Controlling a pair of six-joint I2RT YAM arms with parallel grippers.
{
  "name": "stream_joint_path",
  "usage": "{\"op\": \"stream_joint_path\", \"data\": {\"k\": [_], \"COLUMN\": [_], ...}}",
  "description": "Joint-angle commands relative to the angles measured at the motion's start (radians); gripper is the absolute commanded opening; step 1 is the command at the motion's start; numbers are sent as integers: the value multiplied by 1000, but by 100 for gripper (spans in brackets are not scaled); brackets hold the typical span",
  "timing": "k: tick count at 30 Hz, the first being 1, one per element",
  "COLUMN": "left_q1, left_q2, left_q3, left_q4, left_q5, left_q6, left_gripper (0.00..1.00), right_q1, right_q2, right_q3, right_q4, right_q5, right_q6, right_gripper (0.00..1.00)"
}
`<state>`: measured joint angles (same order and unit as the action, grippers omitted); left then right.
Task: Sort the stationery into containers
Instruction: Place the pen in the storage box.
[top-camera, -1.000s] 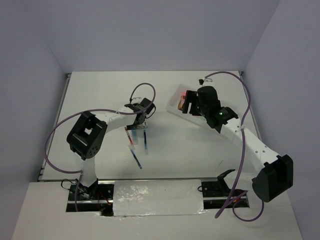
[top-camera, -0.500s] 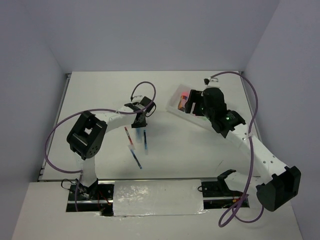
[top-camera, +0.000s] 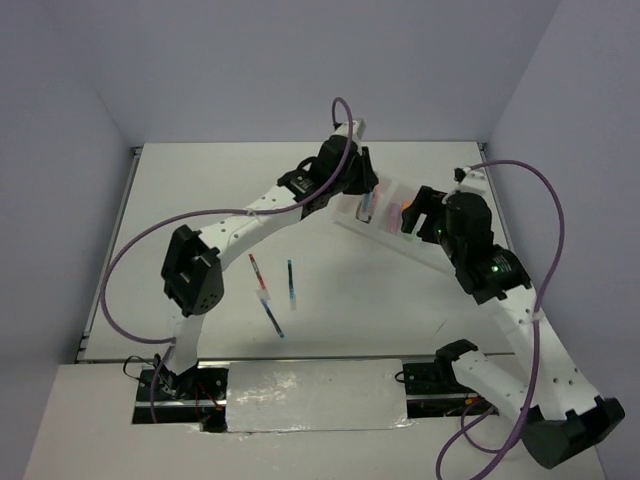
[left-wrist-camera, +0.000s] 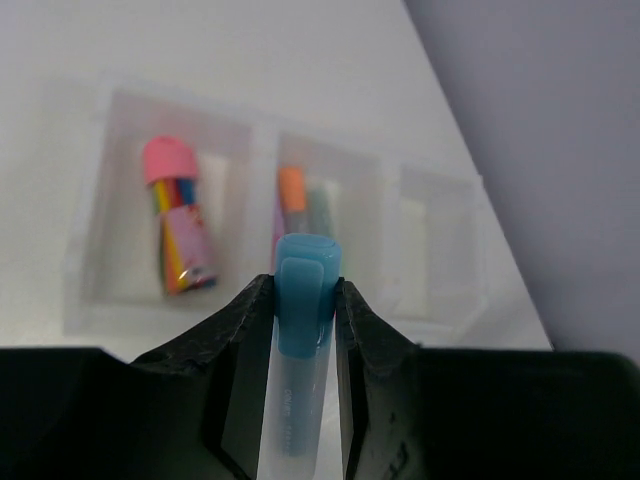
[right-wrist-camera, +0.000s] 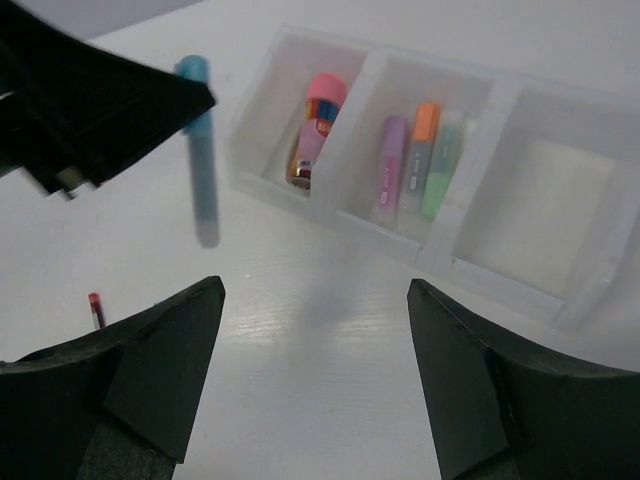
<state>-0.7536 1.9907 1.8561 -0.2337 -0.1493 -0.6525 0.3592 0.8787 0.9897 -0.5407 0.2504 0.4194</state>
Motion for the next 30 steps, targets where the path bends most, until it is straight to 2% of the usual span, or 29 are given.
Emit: {"op": "stream_joint_path", "data": {"k": [1, 4, 8, 14, 17, 18, 21, 23, 24, 26, 27, 28, 29, 30], "left_q1": [-7, -19, -21, -21, -20, -20, -16, -10, 6, 39, 80, 101, 123, 164], "left_q2": [149, 267, 393, 500, 525, 520, 427, 292, 246, 85, 33, -74, -128, -179], "left_q3": [142, 292, 382, 457, 502, 506, 406, 333, 266, 209, 165, 141, 115, 44], "left_q4": [134, 161, 224, 316, 323, 312, 306, 286, 258, 118, 44, -99, -175, -241], "left_q5": [167, 188, 201, 214, 203, 205, 180, 151, 49, -36, -141, -186, -240, -295], "left_q6": [59, 86, 99, 73, 63, 65, 91, 115, 111, 64, 45, 33, 25, 8], "left_gripper": [0, 2, 10, 38, 76, 99, 99, 99, 99, 99, 99, 99, 99, 99], "right_q1": [-20, -20, -23, -23, -23, -23, -23, -19, -16, 36, 78, 128, 252, 301], "right_q2": [-78, -110, -148, -192, -188, -187, -178, -161, -140, -110, -59, -14, 38, 169], "right_q3": [52, 84, 107, 106, 89, 81, 37, 11, 3, -20, -25, -23, 4, 27], "right_q4": [-60, -103, -154, -182, -180, -179, -139, -120, -110, -67, -45, -13, -5, -1], "right_q5": [29, 33, 24, 24, 10, 4, -55, -107, -132, -171, -169, -146, -107, -39], "right_q6": [-7, -19, -30, -47, -50, -48, -50, -47, -45, -34, -16, -5, 8, 33], "right_gripper": [82, 82, 82, 82, 82, 82, 82, 82, 82, 80, 78, 78, 78, 78]}}
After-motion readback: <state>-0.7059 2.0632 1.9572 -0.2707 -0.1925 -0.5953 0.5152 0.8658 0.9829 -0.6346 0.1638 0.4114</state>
